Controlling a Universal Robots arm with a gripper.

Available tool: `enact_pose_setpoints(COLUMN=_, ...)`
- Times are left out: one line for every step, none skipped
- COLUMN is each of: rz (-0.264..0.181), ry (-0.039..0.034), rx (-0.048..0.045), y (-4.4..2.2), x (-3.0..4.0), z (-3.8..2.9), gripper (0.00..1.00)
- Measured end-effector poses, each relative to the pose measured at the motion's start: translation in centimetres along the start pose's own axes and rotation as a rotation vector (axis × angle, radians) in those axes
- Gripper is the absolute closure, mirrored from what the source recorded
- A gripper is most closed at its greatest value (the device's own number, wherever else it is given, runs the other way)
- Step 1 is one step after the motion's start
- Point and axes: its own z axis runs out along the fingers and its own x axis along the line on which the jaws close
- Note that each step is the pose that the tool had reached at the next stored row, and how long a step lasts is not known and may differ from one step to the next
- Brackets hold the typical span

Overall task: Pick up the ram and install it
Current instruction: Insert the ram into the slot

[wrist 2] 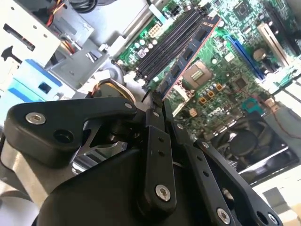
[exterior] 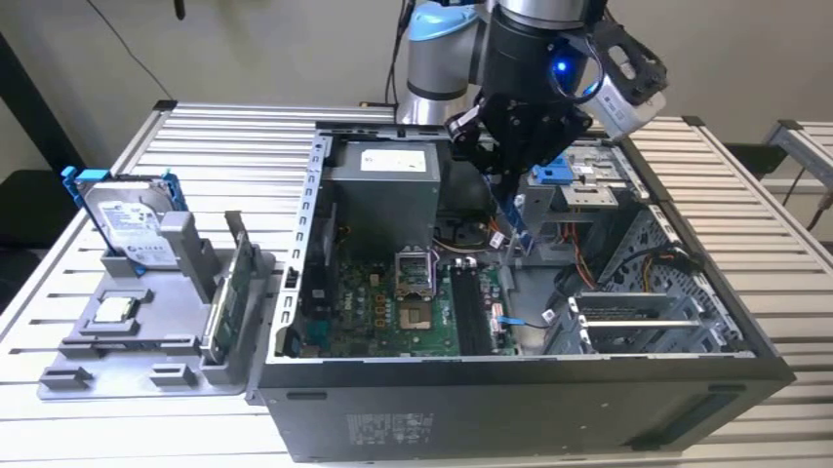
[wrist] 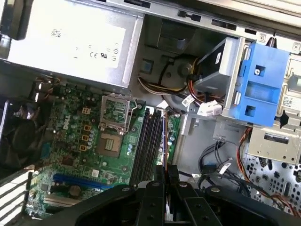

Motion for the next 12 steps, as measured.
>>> enact_pose_setpoints(rz=0.018, ry=-0.0007, rx=0.0009, y=0.0, x=0.0, z=0.08, gripper=0.86)
enact_pose_setpoints(rz=0.036, ry=-0.0013, rx=0.002, y=-0.01, x=0.01, z=0.16, gripper=0.86)
enact_pose_setpoints(rz=0.053, ry=-0.0019, rx=0.0028, y=-0.01, x=0.01, z=0.25, gripper=0.86)
enact_pose_setpoints(rz=0.067, ry=-0.0015, rx=0.0034, y=-0.01, x=0.02, z=0.35, gripper=0.86)
enact_pose_setpoints(rz=0.077, ry=-0.0002, rx=0.0038, y=-0.02, x=0.03, z=0.45, gripper=0.86)
enact_pose_setpoints(rz=0.084, ry=0.0017, rx=0.004, y=-0.02, x=0.04, z=0.56, gripper=0.86)
enact_pose_setpoints(rz=0.09, ry=0.0037, rx=0.0041, y=-0.02, x=0.04, z=0.66, gripper=0.86)
enact_pose_setpoints(rz=0.097, ry=0.0055, rx=0.0042, y=-0.03, x=0.05, z=0.77, gripper=0.86)
enact_pose_setpoints(rz=0.107, ry=0.0067, rx=0.0046, y=-0.03, x=0.05, z=0.89, gripper=0.86)
enact_pose_setpoints(rz=0.12, ry=0.0066, rx=0.0052, y=-0.04, x=0.06, z=0.98, gripper=0.86)
enact_pose_setpoints(rz=0.136, ry=0.0061, rx=0.006, y=-0.04, x=0.05, z=1.06, gripper=0.86)
enact_pose_setpoints(rz=0.154, ry=0.0055, rx=0.0069, y=-0.04, x=0.06, z=1.13, gripper=0.86)
